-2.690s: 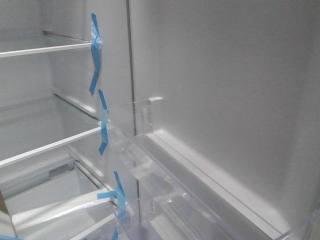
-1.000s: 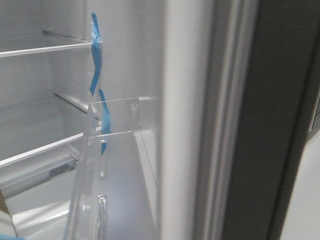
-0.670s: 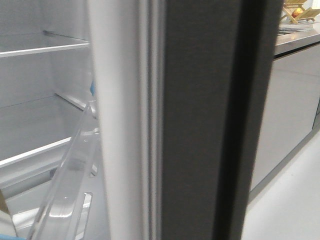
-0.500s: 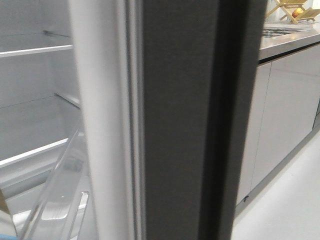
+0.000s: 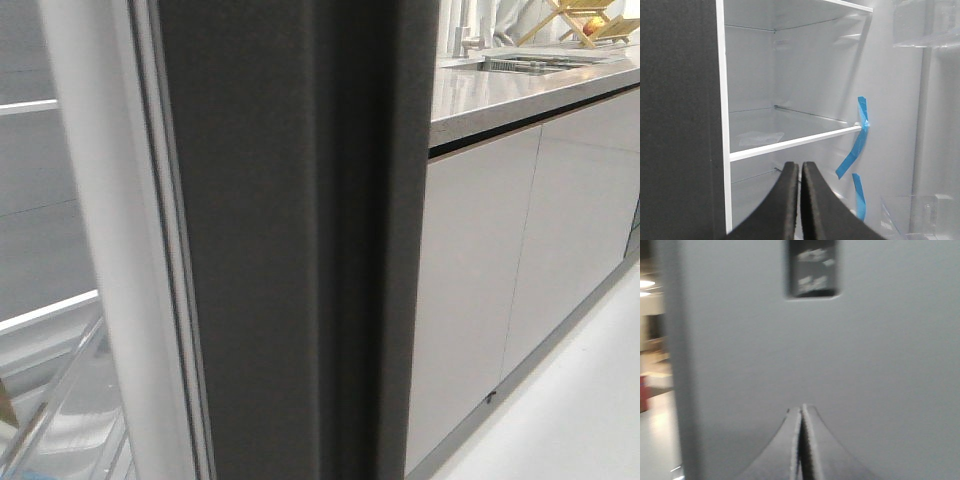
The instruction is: Close fridge door
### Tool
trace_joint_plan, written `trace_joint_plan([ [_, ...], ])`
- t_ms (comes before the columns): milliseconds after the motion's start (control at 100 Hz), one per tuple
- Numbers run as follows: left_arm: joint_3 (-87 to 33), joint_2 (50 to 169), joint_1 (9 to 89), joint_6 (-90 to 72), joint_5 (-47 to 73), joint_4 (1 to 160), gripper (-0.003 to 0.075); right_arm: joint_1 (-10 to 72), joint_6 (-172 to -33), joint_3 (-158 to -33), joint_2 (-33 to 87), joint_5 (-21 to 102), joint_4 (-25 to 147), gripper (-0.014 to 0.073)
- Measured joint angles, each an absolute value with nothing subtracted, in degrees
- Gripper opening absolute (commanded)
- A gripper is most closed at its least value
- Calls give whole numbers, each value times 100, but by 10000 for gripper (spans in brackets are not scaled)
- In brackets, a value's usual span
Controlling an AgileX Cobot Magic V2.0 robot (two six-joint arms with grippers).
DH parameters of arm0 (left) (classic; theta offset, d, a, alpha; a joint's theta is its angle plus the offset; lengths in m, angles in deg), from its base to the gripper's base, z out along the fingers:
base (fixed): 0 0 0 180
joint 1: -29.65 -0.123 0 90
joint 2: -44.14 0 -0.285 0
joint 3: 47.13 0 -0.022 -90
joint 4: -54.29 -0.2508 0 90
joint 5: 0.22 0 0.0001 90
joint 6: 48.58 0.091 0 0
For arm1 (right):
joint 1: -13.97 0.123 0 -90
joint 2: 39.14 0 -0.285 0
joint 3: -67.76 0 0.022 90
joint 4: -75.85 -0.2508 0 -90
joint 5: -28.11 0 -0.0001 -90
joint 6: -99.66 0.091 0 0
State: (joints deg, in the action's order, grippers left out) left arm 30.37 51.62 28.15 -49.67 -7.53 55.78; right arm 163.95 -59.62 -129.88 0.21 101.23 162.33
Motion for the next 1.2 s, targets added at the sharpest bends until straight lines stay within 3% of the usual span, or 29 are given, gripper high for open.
trace_joint_plan([
  [250, 3037, 5162, 2815, -4967, -753, 5578, -20, 15562, -6138, -12983, 21, 10123, 16411, -46],
  [530, 3037, 5162, 2815, -4967, -753, 5578, -20, 13460, -6552, -12983, 157, 10123, 16166, -46],
  [690, 3037, 5162, 2815, -4967, -753, 5578, -20, 12291, -6668, -12983, 381, 10123, 15429, -46],
  [880, 3037, 5162, 2815, -4967, -753, 5578, -20, 11076, -6726, -12983, 681, 10123, 13350, -46],
  [1050, 3037, 5162, 2815, -4967, -753, 5578, -20, 10758, -6583, -12944, 917, 10123, 11517, -46],
  [1200, 3037, 5162, 2815, -4967, -753, 5578, -20, 10735, -6045, -12641, 1113, 10123, 11199, -46],
])
